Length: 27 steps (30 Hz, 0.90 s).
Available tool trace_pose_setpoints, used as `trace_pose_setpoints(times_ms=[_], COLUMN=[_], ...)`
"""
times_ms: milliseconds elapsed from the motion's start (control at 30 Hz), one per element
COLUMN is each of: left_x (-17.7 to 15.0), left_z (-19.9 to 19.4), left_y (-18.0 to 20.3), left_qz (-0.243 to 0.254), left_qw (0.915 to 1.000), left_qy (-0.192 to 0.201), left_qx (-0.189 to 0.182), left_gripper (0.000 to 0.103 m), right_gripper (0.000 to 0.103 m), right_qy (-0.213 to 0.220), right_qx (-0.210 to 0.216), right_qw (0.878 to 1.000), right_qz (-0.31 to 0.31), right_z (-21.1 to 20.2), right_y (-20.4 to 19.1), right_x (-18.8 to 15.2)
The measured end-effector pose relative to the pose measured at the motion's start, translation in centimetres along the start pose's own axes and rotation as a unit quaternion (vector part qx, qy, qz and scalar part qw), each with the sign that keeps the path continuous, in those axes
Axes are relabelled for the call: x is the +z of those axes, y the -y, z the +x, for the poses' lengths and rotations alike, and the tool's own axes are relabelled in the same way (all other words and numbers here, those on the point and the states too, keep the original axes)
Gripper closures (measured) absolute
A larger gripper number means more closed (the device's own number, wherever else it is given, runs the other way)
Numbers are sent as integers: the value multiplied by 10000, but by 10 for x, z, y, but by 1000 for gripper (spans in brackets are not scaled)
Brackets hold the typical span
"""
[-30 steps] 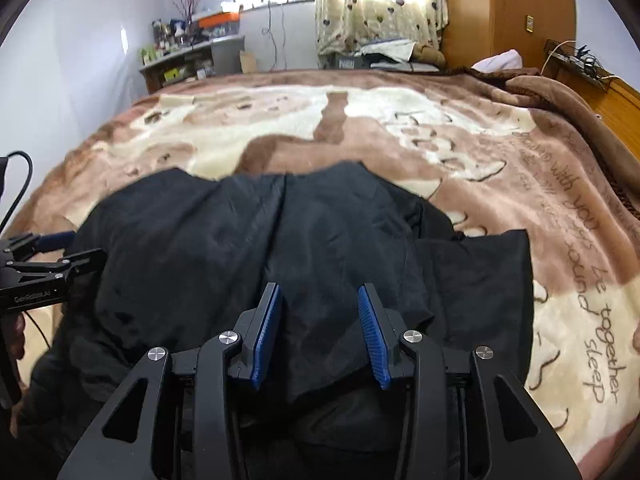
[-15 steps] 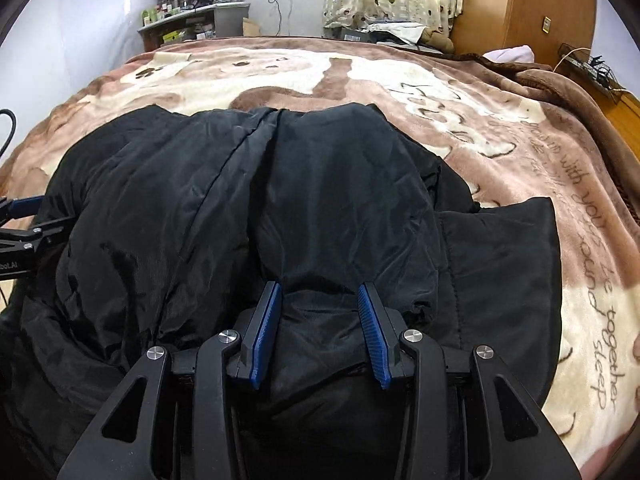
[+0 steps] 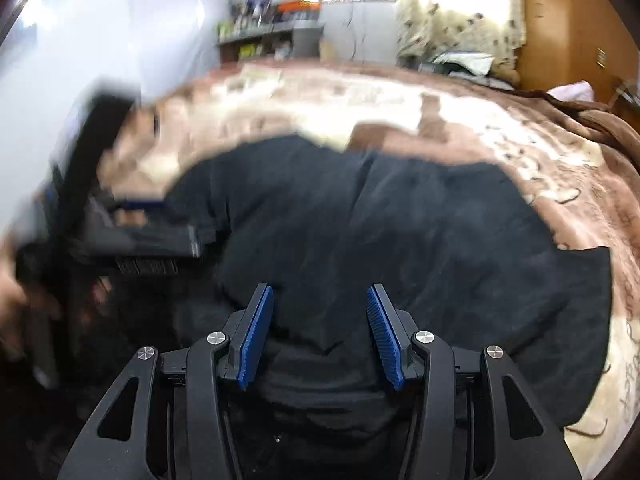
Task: Fold large clothes
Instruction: 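Press the folded jacket flat with both open tools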
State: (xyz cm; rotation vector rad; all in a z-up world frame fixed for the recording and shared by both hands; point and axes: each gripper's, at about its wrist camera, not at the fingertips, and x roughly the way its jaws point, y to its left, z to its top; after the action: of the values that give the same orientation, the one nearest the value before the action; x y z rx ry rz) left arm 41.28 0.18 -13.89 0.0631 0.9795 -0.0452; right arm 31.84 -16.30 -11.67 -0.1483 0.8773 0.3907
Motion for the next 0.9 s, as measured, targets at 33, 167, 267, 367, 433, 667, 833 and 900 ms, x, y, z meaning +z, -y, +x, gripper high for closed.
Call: trace_pose_setpoints(times_ms=[33, 167, 267, 367, 433, 667, 833, 900], left_x=[0, -1, -4, -6, -5, 1, 24, 29], left_z=[2, 12, 15, 18, 18, -24, -31, -18], left_y=[0, -8, -5, -2, -6, -18, -21, -15], left_qz=[3, -180, -107, -84, -223, -263, -348, -225], left_qw=[10000, 9996, 9999, 9998, 9995, 9995, 9989, 9991], left_qy=[-40, -183, -130, -134, -233, 79, 299, 254], left_qx=[-4, -102, 10, 77, -25, -136, -17, 243], left_gripper=[9, 2, 1, 0, 0, 2, 2, 2], right_gripper=[53, 51, 51, 51, 50, 50, 50, 50], right_qy=[-99, -228, -295, -400, -532, 491, 293, -30], right_qx=[-13, 6, -179, -311, -225, -428, -980, -1007], right_qw=[9999, 9997, 9993, 9984, 9980, 9963, 9901, 9898], right_qz=[37, 61, -106, -231, -242, 566, 960, 1011], right_z=[8, 22, 30, 32, 28, -51, -37, -15], right_y=[1, 12, 4, 0, 2, 57, 108, 121], right_x=[-3, -12, -17, -18, -13, 8, 16, 9])
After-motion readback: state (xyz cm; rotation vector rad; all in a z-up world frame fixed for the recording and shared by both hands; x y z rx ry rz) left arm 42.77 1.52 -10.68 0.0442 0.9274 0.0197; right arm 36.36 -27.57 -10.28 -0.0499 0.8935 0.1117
